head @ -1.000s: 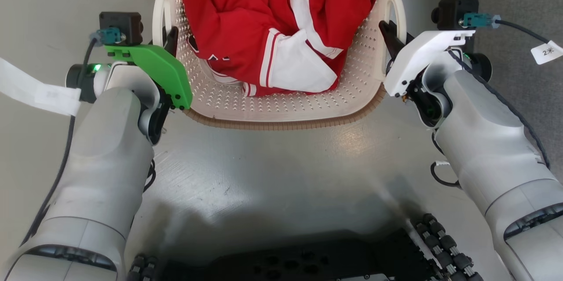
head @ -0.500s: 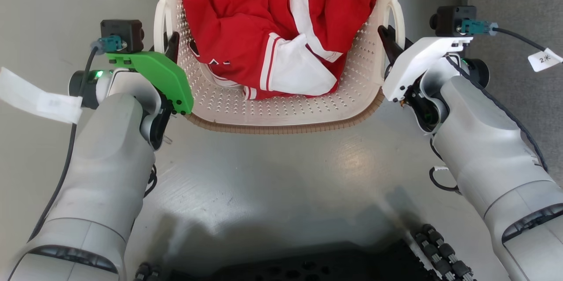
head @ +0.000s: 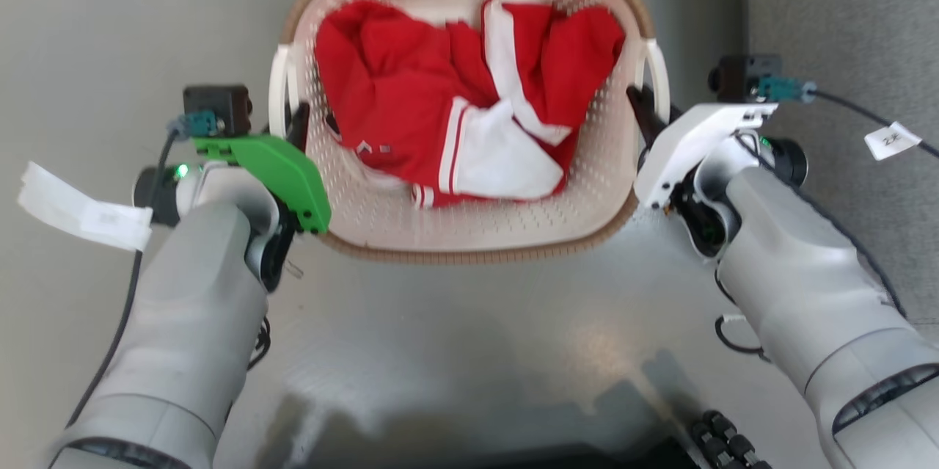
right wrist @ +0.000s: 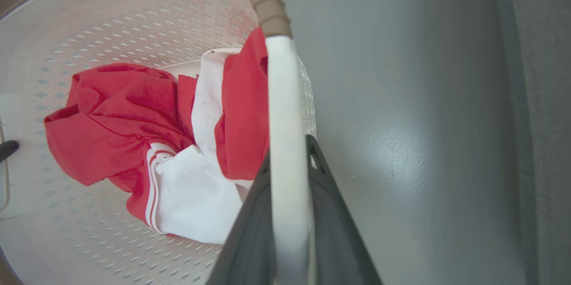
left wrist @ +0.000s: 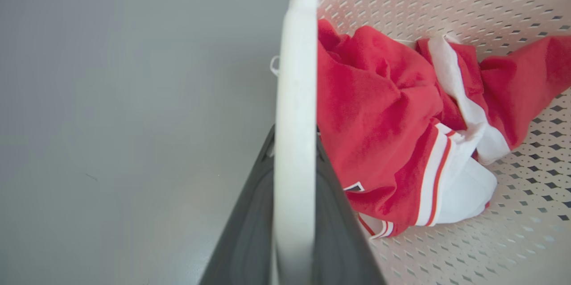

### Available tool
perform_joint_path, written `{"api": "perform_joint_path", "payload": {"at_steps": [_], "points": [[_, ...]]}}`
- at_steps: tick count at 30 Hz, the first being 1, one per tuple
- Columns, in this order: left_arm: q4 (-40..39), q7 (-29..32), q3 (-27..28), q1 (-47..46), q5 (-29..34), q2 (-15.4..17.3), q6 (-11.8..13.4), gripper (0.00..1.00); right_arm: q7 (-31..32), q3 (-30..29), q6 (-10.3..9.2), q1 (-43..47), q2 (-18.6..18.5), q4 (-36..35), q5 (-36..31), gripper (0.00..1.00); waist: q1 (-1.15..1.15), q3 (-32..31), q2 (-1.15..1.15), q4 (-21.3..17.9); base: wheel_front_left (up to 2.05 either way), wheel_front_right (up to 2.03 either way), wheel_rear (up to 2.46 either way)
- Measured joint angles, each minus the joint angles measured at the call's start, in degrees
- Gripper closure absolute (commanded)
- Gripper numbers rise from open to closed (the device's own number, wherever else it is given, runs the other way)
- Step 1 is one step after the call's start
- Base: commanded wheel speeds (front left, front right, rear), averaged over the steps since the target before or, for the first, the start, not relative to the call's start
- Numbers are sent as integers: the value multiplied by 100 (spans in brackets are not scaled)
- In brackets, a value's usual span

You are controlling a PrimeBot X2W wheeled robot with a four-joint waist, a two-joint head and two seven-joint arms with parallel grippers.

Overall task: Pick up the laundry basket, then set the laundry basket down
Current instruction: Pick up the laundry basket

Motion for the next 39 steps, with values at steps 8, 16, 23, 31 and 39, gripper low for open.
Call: {"api": "perform_joint_path", "payload": {"at_steps": [8, 16, 23, 31, 39], "points": [[132, 249, -174, 276, -333, 3, 0, 100, 294, 299, -1, 186, 5, 109, 190, 100, 0, -555, 0, -5, 0, 0, 0], [257, 549, -316, 510, -616, 3, 0, 100, 628, 492, -1, 349, 15, 202, 353, 100, 0, -1132, 0, -41, 0, 0, 0], [294, 801, -472, 726, -800, 2, 0, 100, 921, 621, -2, 560, 23, 282, 580, 100, 0, -1644, 0, -67, 0, 0, 0], [350, 1006, -625, 1042, -1039, 0, 0, 100, 1213, 715, -2, 850, 37, 320, 792, 100, 0, -2157, 0, -84, 0, 0, 0], [386, 1262, -786, 1383, -1229, 1, 0, 100, 1502, 853, -2, 1212, 45, 359, 996, 100, 0, -2746, 0, -86, 0, 0, 0]]}}
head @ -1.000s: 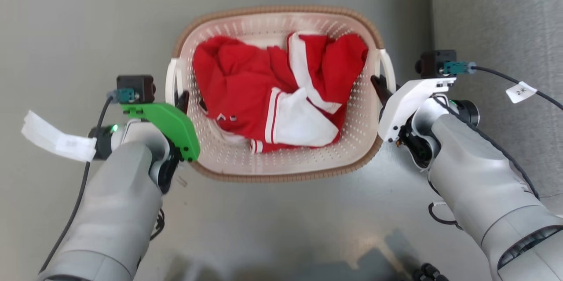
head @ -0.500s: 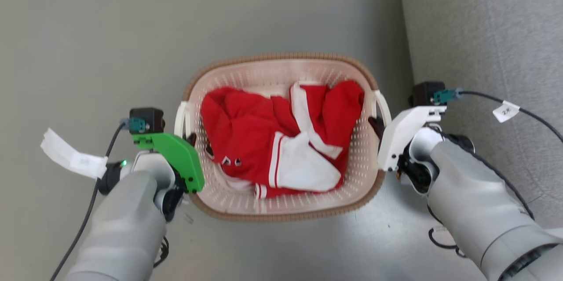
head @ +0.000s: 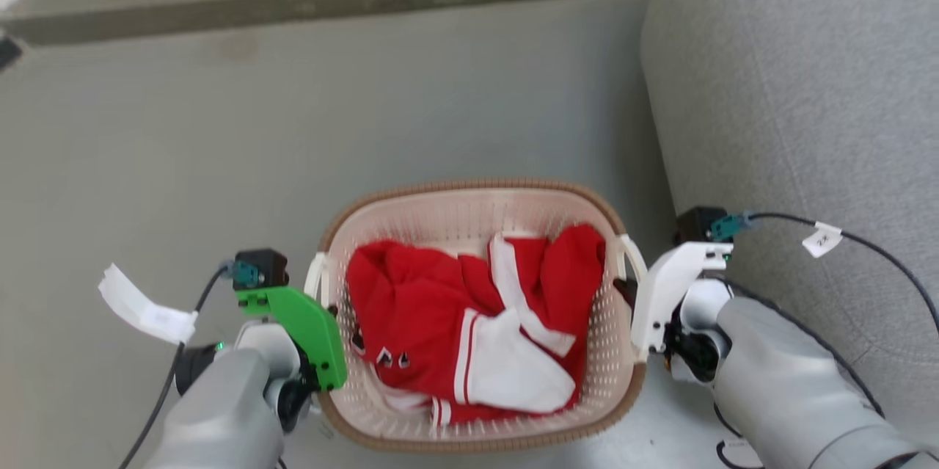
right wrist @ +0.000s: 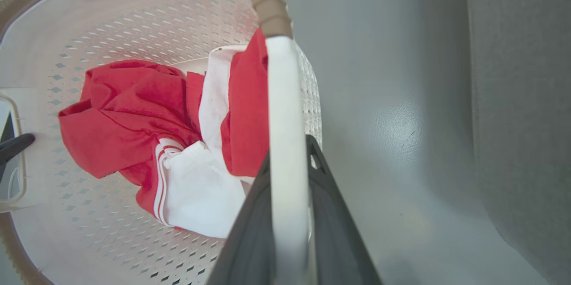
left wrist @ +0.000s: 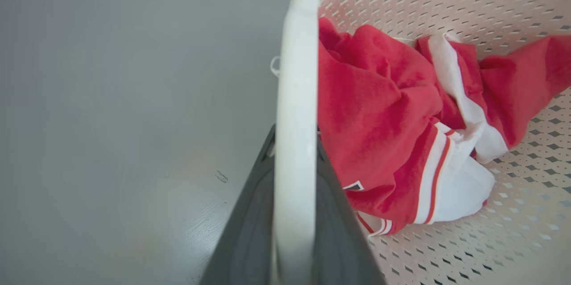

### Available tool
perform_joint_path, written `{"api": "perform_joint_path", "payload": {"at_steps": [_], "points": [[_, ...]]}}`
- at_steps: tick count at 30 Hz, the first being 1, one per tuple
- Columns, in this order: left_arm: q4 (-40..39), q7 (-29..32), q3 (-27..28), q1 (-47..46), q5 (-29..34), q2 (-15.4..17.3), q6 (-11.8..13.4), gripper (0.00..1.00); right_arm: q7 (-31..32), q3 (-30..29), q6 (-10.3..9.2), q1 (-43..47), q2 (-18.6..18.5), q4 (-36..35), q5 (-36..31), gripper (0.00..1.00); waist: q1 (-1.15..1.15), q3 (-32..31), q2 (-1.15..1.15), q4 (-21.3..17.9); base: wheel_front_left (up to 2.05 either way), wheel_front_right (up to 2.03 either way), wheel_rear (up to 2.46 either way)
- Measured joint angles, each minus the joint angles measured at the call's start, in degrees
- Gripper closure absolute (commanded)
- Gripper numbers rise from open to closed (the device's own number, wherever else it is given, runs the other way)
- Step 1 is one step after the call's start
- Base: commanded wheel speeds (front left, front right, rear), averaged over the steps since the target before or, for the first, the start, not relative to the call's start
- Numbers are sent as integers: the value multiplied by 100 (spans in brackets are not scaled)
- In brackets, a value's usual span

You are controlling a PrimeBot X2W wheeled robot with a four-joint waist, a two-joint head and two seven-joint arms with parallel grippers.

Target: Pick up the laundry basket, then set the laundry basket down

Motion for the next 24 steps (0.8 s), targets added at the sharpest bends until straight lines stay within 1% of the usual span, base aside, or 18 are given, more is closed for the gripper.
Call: {"api": "perform_joint_path", "payload": {"at_steps": [13, 18, 24], "points": [[63, 261, -144, 450, -231, 0, -1, 100, 300, 191, -2, 474, 11, 0, 254, 100, 0, -868, 0, -14, 0, 0, 0], [66, 288, -203, 467, -267, 1, -1, 100, 372, 241, -7, 475, 10, -21, 294, 100, 0, -1027, 0, -19, 0, 0, 0], [71, 339, -249, 469, -301, 8, -1, 100, 444, 305, -9, 483, -1, -36, 356, 100, 0, -1072, 0, -8, 0, 0, 0]]}}
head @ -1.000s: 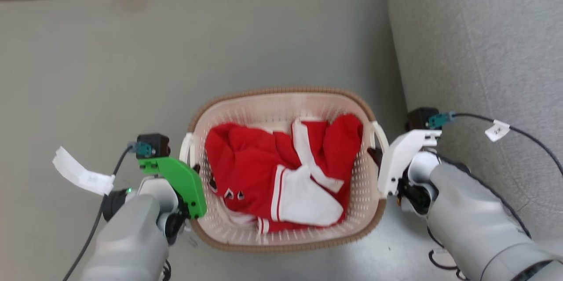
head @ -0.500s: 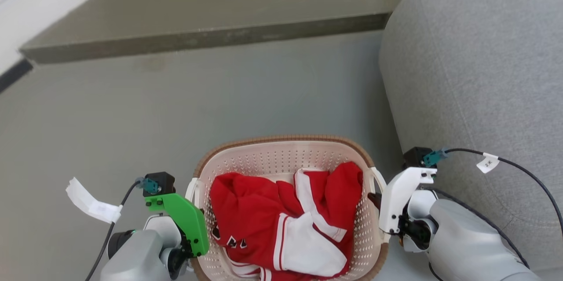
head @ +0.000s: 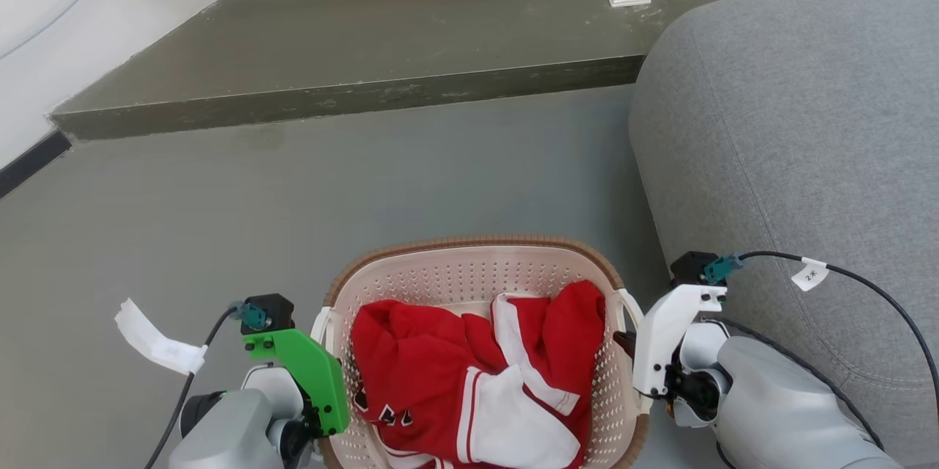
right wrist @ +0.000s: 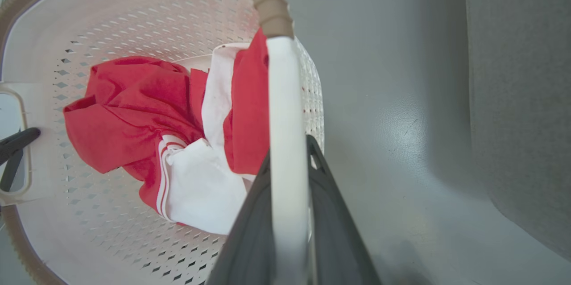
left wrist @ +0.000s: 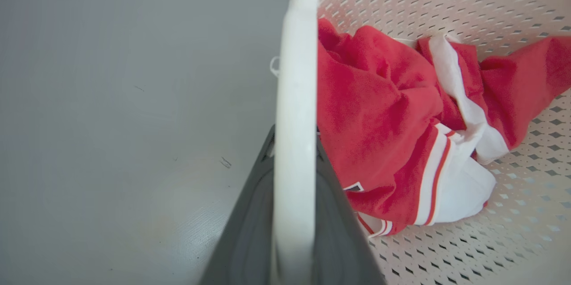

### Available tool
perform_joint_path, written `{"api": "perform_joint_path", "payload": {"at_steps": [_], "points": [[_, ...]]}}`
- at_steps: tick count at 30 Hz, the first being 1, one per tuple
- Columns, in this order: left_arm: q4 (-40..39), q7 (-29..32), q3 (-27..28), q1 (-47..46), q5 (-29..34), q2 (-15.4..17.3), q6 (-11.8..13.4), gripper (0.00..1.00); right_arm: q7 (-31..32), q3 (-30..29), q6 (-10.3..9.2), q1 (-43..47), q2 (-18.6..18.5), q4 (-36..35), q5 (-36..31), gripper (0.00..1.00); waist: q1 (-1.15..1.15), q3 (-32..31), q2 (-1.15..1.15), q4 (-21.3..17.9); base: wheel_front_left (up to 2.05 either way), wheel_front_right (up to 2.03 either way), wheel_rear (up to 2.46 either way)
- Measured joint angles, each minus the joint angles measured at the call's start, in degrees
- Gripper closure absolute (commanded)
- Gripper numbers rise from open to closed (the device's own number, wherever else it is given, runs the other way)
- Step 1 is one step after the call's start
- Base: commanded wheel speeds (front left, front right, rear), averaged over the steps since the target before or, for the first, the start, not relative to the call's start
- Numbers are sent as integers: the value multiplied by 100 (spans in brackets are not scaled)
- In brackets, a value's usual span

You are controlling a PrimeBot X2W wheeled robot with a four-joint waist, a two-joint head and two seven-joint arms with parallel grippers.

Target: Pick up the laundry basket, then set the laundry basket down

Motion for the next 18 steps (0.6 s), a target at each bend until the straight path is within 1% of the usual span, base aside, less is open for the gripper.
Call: {"api": "perform_joint_path", "payload": {"at_steps": [6, 8, 18], "points": [[27, 1, -18, 1, -105, 2, 1, 100, 7, 40, -1, 3, -4, -23, 51, 100, 0, 1, 0, 12, 0, 0, 0], [27, 1, -38, 1, -131, 3, 1, 100, 7, 56, -38, 3, -4, -24, 56, 100, 0, 3, 0, 16, 0, 0, 0], [35, 0, -85, 0, -188, 10, 1, 100, 7, 102, -40, 3, -9, -26, 151, 100, 0, 30, 0, 21, 0, 0, 0]]}}
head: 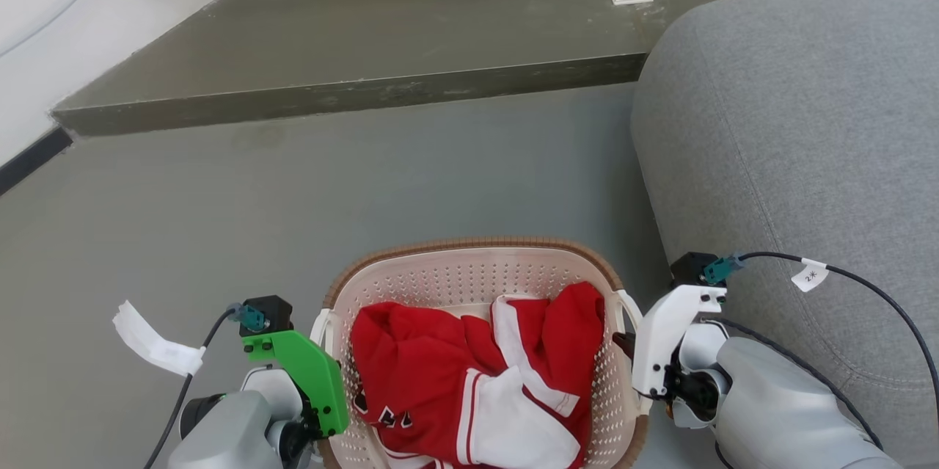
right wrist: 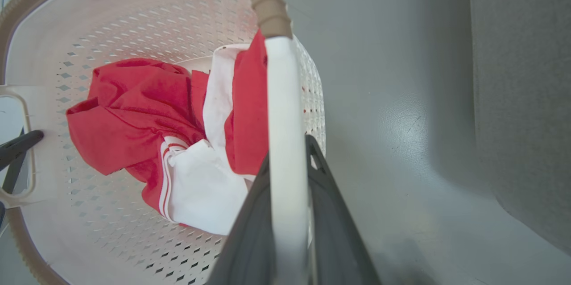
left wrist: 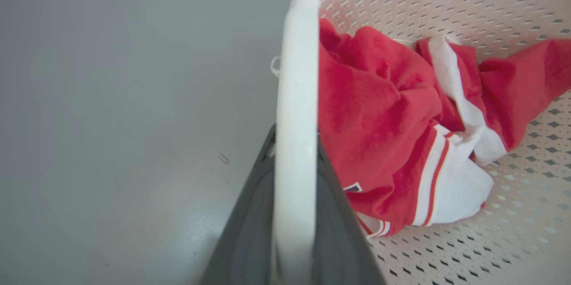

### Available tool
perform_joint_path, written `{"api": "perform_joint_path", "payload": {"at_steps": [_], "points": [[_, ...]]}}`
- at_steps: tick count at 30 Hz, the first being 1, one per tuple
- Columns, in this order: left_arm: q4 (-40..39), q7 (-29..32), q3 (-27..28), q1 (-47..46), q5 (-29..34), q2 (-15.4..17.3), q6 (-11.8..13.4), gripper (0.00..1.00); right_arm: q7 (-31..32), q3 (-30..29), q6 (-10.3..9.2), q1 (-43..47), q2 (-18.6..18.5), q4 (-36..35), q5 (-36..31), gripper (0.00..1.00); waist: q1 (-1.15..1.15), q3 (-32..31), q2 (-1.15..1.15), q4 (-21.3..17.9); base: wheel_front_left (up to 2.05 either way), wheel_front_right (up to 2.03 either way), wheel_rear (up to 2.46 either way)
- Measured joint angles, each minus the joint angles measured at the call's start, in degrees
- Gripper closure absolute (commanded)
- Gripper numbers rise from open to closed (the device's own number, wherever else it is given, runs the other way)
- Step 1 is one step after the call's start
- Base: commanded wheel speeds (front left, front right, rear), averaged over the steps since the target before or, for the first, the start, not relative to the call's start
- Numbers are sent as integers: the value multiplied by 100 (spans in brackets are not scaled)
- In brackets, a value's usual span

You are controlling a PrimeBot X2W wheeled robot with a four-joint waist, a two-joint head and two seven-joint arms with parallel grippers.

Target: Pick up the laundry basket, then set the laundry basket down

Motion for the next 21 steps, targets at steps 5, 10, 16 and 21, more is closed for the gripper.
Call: {"api": "perform_joint_path", "payload": {"at_steps": [5, 10, 16, 21], "points": [[-5, -37, 23, -16, -2, 9, 0, 100, -8, 24, 0, -21, -21, -59, 0, 100, 0, 147, 0, -1, 0, 0, 0], [-13, -235, 34, -184, -1, 0, 43, 100, -107, 24, 0, -179, -67, -119, 0, 100, 0, 421, 0, 3, 0, 0, 0], [-49, -550, 82, -474, 27, -8, 120, 100, -276, 16, 0, -450, -141, -222, -1, 100, 0, 817, 0, 14, 0, 0, 0], [-47, -759, 135, -633, 27, -10, 165, 100, -438, -10, 0, -574, -166, -272, 5, 100, 0, 1171, 0, 16, 0, 0, 0]]}}
